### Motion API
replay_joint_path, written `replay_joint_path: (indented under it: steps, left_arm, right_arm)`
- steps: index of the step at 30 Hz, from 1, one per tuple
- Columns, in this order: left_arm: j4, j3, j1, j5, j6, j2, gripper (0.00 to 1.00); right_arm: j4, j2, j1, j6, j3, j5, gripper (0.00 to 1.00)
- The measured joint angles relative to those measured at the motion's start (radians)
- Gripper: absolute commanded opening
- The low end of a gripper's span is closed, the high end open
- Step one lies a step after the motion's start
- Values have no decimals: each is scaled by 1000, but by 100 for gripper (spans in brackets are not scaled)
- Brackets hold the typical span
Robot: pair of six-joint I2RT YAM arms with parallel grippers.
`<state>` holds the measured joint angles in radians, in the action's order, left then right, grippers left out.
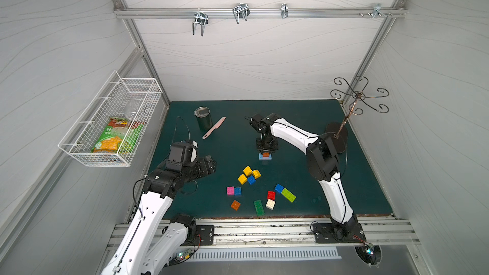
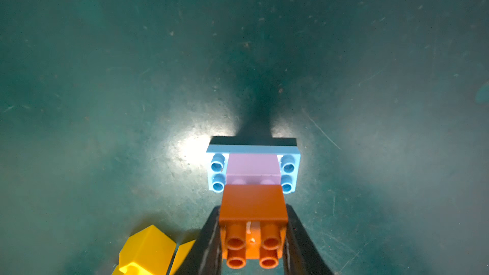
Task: Assemble the number 1 with lego
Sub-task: Assemble the lego brick with the lego brick.
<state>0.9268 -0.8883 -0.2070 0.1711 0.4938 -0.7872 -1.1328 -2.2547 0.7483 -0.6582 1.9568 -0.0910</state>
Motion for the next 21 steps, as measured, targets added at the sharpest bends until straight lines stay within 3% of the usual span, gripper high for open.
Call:
replay_joint_path:
  steps: [21]
  left_arm:
    - [0, 0, 0, 2, 0, 0, 86]
  right_arm:
    - [-65, -72, -11, 47, 91, 20, 12]
